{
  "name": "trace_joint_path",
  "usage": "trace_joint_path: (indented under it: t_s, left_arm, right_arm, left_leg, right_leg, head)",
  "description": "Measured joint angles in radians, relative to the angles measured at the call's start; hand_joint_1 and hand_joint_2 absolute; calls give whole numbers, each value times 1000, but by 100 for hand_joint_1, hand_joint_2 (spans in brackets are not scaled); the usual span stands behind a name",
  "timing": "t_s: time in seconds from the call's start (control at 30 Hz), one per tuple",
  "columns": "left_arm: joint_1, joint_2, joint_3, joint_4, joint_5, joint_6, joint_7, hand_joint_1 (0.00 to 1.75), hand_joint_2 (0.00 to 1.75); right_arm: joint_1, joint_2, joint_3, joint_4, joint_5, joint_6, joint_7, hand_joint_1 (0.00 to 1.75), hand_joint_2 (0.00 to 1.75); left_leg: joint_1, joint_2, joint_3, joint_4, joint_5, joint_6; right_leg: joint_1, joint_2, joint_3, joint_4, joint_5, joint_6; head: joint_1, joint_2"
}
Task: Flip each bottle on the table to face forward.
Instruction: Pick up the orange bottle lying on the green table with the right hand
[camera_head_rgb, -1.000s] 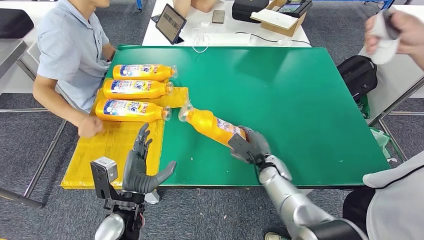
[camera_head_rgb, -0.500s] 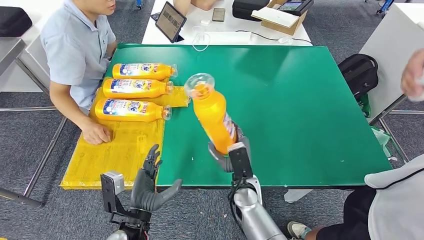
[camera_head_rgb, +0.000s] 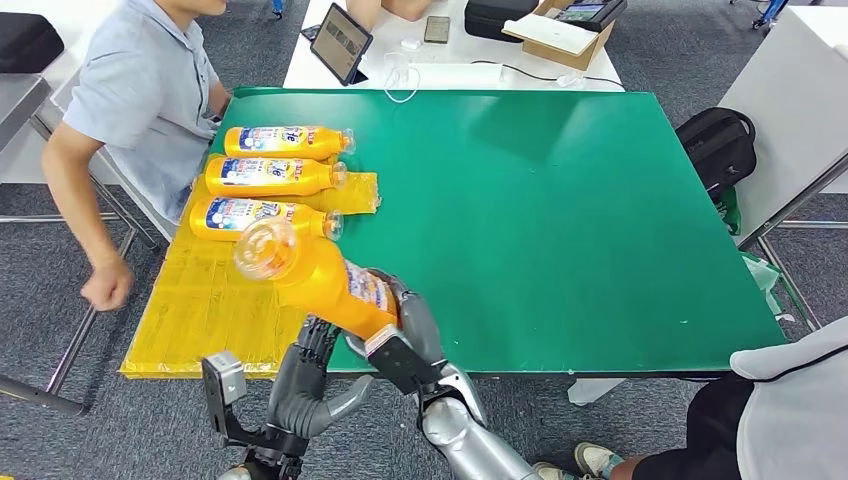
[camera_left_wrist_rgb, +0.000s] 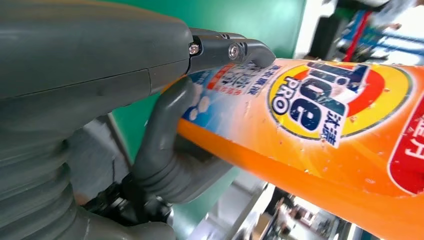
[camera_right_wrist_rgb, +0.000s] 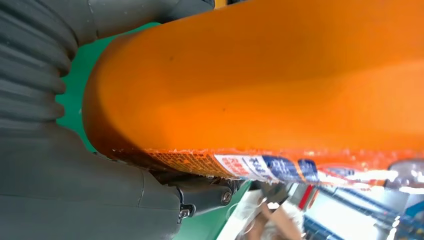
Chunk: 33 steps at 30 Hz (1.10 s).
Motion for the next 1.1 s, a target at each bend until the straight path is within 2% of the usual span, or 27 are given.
trace_joint_path:
  t_s: [0.17, 0.4, 0.47, 0.57, 0.7, 0.87, 0.9, 1.0, 1.03, 1.1]
  left_arm:
    - [-3, -1, 24, -15, -27, 54, -44, 0, 175]
    - [-15, -28, 48, -37, -173, 253, -164, 0, 175]
    - [-12, -30, 50, -39, -160, 252, -161, 0, 175]
    - [-6, -28, 56, -45, -72, 192, -118, 1, 175]
    - [-2, -18, 71, -47, 17, 102, -64, 171, 175]
    - [0, -7, 90, -45, 77, 14, -24, 175, 175]
    - [0, -5, 93, -44, 89, -2, -19, 175, 175]
    - [0, -1, 103, -43, 113, -38, -12, 175, 175]
    - [0, 0, 105, -43, 118, -48, -11, 175, 175]
    - [-1, 0, 110, -42, 126, -64, -8, 175, 175]
  right_arm:
    - [-21, 32, 80, 73, 16, 13, -17, 175, 175]
    - [-49, 56, 201, 143, -10, 16, -25, 175, 175]
    - [-54, 57, 216, 148, -17, 13, -20, 175, 175]
    - [-55, 55, 231, 156, -28, 8, -11, 175, 175]
    - [-55, 50, 239, 164, -36, 2, -10, 175, 175]
    - [-55, 43, 243, 164, -41, 1, -17, 175, 175]
    - [-54, 41, 245, 163, -41, 2, -17, 159, 175]
    - [-54, 36, 249, 157, -44, 4, -18, 32, 175]
    - [-53, 34, 250, 154, -47, 7, -17, 4, 131]
    - [-53, 31, 251, 150, -53, 14, -17, 0, 44]
  left_leg:
    - [0, 0, 0, 0, 0, 0]
    - [0, 1, 0, 0, 0, 0]
    - [0, 1, 0, 0, 0, 0]
    - [0, 1, 0, 0, 0, 0]
    - [0, 1, 0, 0, 0, 0]
    - [0, 1, 0, 0, 0, 0]
    - [0, 1, 0, 0, 0, 0]
    - [0, 1, 0, 0, 0, 0]
    - [0, 1, 0, 0, 0, 0]
    - [0, 1, 0, 0, 0, 0]
  right_leg:
    - [0, 0, 0, 0, 0, 0]
    - [0, 0, -1, 0, 0, 0]
    - [0, 0, -1, 0, 0, 0]
    - [0, 0, -1, 0, 0, 0]
    - [0, 0, -1, 0, 0, 0]
    - [0, 0, -2, 0, 0, 0]
    - [0, 0, -2, 0, 0, 0]
    - [0, 0, -2, 0, 0, 0]
    - [0, 0, -2, 0, 0, 0]
    - [0, 0, -2, 0, 0, 0]
  head:
    - [0, 0]
    - [0, 0]
    - [0, 0]
    - [0, 0]
    - [0, 0]
    - [-1, 0]
    - [-1, 0]
    - [0, 0]
    - [0, 0]
    - [0, 0]
